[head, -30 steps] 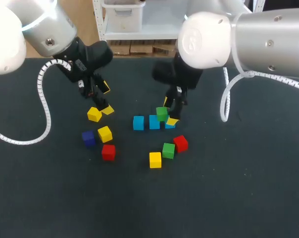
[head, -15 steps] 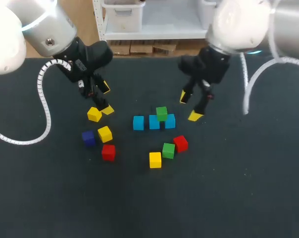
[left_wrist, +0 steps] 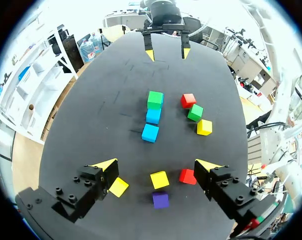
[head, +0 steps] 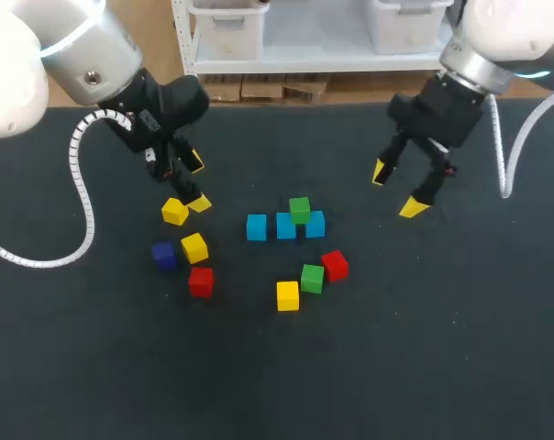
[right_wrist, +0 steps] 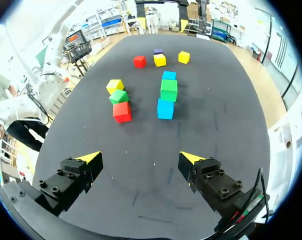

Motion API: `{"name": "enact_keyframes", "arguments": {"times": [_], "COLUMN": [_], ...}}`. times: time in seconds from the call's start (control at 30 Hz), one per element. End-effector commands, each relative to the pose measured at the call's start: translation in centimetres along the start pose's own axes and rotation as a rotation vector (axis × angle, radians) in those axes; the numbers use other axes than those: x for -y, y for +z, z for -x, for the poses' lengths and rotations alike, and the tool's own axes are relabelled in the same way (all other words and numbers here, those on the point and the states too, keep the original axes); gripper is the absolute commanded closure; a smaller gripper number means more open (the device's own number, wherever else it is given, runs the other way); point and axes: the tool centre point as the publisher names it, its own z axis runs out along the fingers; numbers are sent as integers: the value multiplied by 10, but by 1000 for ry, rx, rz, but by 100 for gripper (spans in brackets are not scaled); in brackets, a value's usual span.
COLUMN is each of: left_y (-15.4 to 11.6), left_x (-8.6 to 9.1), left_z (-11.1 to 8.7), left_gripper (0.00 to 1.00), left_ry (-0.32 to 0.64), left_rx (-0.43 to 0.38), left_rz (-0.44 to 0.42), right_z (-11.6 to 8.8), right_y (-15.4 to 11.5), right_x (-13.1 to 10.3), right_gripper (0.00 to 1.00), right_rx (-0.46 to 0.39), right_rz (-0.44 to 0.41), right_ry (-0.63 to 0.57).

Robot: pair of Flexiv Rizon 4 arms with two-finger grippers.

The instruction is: Place the blue cubes, place green cubes on the blue cubes, place the yellow cubes on the green cubes, then place the red cubes on the yellow cubes, and place purple cube on the red cubes.

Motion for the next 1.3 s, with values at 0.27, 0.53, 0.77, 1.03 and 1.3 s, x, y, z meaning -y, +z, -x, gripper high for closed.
{"name": "enact_keyframes", "arguments": {"times": [0.27,0.53,0.77,1.03,1.3], "left_y": [0,0,0,0,0], "left_x": [-1,-1,-1,-1,-1], "left_z": [-1,-1,-1,-1,-1], "left_gripper": [0,0,0,0,0], "left_ry": [2,2,2,2,2], "left_rx": [3,3,3,3,3], "left_rz": [0,0,0,0,0], "right_z": [-23,-23,-23,-8,-5], "right_y": [-5,-5,-5,4,18], "right_x": [-11,-11,-11,-18,-32], "right_gripper": [0,0,0,0,0], "right_rx": [76,76,76,158,227], "right_rz": [-8,-8,-8,-234,-380], "right_ry": [-50,-50,-50,26,108]}}
